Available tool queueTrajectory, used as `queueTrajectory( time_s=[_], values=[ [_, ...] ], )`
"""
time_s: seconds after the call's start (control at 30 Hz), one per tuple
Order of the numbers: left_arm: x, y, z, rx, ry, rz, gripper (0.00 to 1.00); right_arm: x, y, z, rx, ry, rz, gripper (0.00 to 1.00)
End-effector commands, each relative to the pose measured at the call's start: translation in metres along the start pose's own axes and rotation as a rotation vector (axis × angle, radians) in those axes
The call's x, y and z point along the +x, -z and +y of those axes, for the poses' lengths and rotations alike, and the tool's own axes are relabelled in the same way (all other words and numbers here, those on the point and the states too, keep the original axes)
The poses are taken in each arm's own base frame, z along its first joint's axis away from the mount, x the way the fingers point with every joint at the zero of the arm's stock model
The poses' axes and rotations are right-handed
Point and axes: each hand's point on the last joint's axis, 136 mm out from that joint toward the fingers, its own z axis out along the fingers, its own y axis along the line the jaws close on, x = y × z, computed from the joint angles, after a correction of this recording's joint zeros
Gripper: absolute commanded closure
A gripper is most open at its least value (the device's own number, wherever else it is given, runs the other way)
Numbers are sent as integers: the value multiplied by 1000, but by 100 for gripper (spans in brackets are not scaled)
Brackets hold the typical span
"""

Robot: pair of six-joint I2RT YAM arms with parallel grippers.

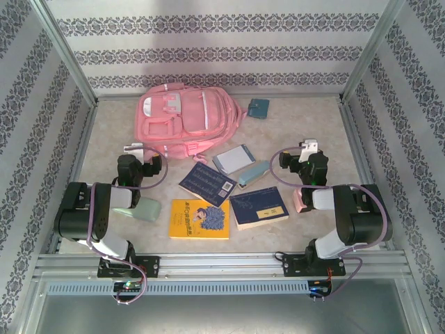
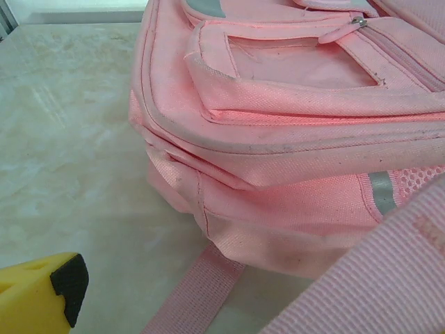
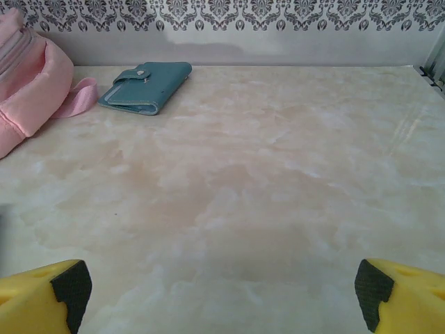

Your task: Pack the student bag

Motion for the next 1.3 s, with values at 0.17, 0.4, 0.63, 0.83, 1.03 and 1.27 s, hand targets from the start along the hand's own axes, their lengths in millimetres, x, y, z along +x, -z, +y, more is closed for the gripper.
queueTrajectory(
  time_s=[0.17, 0.4, 0.63, 0.83, 1.03, 1.27],
  values=[
    [-4, 0, -4, 16, -9, -7, 1, -7, 1, 2, -14, 9, -32, 2],
    [-5, 0, -7, 30, -17, -8, 1, -7, 1, 2, -13, 9, -31, 2],
    [-5, 1, -8, 26, -22, -8, 1, -7, 1, 2, -13, 9, -31, 2],
    [-5, 0, -7, 28, -19, -8, 1, -7, 1, 2, -12, 9, -31, 2],
    [-17, 8, -11, 49, -32, -13, 1, -7, 1, 2, -13, 9, -31, 2],
    [-62, 56, -26, 107, -53, -57, 0, -7, 1, 1, -12, 7, -31, 2]
  ],
)
